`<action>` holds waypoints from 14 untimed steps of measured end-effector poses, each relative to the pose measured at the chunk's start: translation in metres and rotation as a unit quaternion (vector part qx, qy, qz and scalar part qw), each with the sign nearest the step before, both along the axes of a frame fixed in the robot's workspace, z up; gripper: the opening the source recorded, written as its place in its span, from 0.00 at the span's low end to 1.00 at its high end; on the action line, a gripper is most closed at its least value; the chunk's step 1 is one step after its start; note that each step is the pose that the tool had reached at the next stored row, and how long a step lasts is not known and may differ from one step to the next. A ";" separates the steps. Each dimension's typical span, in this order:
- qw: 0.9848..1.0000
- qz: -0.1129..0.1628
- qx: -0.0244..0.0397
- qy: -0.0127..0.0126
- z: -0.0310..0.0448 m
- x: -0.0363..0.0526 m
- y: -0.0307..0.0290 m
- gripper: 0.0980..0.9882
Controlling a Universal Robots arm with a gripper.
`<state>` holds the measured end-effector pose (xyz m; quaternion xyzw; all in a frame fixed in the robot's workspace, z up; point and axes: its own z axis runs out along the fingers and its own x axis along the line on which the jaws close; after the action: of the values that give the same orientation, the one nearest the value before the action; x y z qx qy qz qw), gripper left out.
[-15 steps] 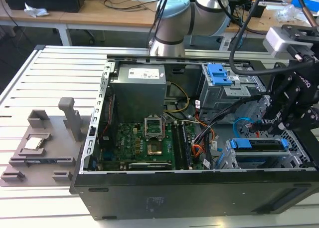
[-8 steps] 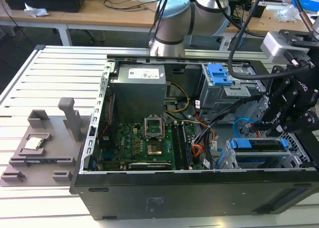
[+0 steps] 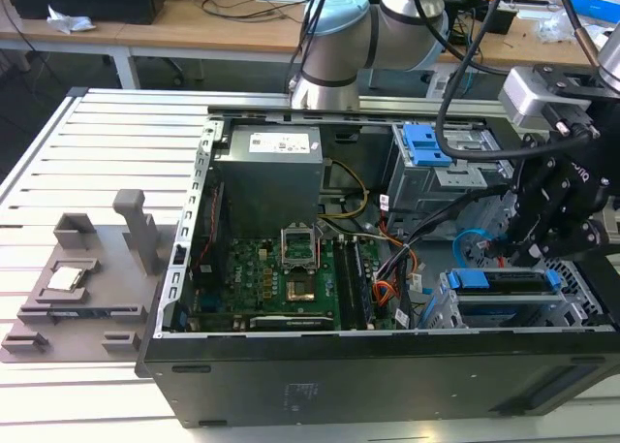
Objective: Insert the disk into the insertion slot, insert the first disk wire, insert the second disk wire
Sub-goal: 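Insert the first disk wire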
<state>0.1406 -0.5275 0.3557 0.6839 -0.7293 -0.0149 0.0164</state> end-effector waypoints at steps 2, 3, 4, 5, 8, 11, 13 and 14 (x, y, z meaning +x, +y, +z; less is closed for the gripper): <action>1.000 0.000 0.000 0.000 0.0000 0.0000 0.0000 0.20; 1.000 0.000 0.000 0.000 0.0000 0.0001 0.0000 0.13; 1.000 0.000 0.000 0.000 0.0000 0.0001 0.0000 0.07; 1.000 0.000 0.000 0.000 0.0000 0.0002 0.0000 0.07; 1.000 0.000 0.000 0.000 0.0000 0.0002 0.0000 0.07; 1.000 0.000 0.000 0.000 0.0000 0.0036 0.0000 0.07; 1.000 0.000 0.000 0.000 0.0000 0.0098 0.0002 0.07; 1.000 0.000 0.000 0.000 0.0000 0.0123 0.0002 0.07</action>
<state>0.1530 -0.5273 0.3557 0.6840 -0.7292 -0.0150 0.0165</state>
